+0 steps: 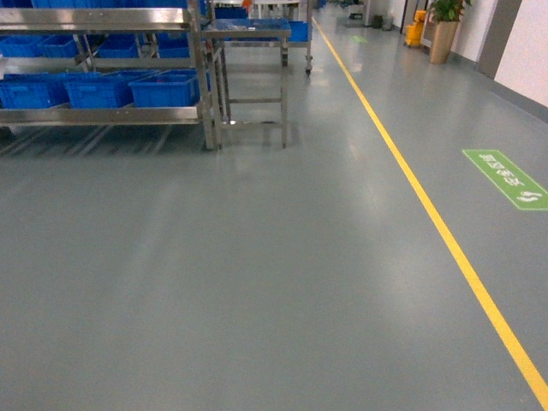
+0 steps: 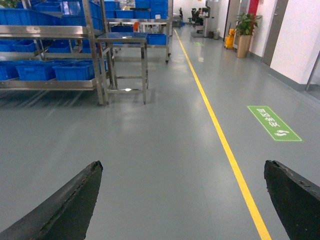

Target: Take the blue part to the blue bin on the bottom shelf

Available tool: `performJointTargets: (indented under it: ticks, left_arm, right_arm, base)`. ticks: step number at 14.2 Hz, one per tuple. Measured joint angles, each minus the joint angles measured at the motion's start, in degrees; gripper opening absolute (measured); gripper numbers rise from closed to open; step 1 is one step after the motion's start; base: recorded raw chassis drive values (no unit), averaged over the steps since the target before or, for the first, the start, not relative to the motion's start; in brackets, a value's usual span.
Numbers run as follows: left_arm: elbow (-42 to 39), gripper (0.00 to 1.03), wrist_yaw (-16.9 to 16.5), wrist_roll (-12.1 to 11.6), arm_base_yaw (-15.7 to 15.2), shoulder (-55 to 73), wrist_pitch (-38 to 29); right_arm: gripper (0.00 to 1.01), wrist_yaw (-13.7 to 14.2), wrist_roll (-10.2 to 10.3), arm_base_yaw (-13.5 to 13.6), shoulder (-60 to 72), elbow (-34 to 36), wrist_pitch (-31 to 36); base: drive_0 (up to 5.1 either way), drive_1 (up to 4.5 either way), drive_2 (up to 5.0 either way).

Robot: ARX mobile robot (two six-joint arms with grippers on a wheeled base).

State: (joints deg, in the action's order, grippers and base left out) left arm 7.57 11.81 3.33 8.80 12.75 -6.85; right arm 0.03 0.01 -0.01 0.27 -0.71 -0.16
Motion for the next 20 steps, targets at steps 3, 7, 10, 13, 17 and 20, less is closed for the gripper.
performJointTargets:
  ticks: [3, 7, 10, 13, 17, 20]
  left_arm:
    - [0.0, 0.43, 0.0, 0.0, 0.0, 0.0, 0.0]
    - [0.0, 0.43, 0.0, 0.0, 0.0, 0.0, 0.0]
    - [0.0, 0.43, 0.0, 0.1, 0.0, 0.0, 0.2]
    - [0.0, 0.43, 0.0, 0.1, 0.0, 0.1, 0.0]
    - [0.0, 0.43, 0.0, 0.1, 0.0, 0.0, 0.0]
    - [0.0, 0.43, 0.0, 0.2, 0.0, 0.1, 0.1]
  right_arm:
    - [0.98, 0.0, 0.0, 0.0, 0.0, 0.0, -0.1]
    - [0.98, 0.0, 0.0, 0.0, 0.0, 0.0, 0.0]
    - [0.98, 0.0, 0.0, 0.0, 0.0, 0.0, -0.2]
    - [0.98, 0.0, 0.0, 0.0, 0.0, 0.0, 0.1]
    - [0.98, 0.0, 0.0, 0.0, 0.0, 0.0, -0.2]
    - [0.98, 0.0, 0.0, 0.0, 0.0, 0.0, 0.2]
  base:
    - [0.1, 4.14, -4.0]
    - [0.1, 4.14, -4.0]
    - [0.1, 4.14, -4.0]
    - [0.1, 4.14, -4.0]
    - [0.1, 4.14, -4.0]
    - [0.1, 4.14, -4.0]
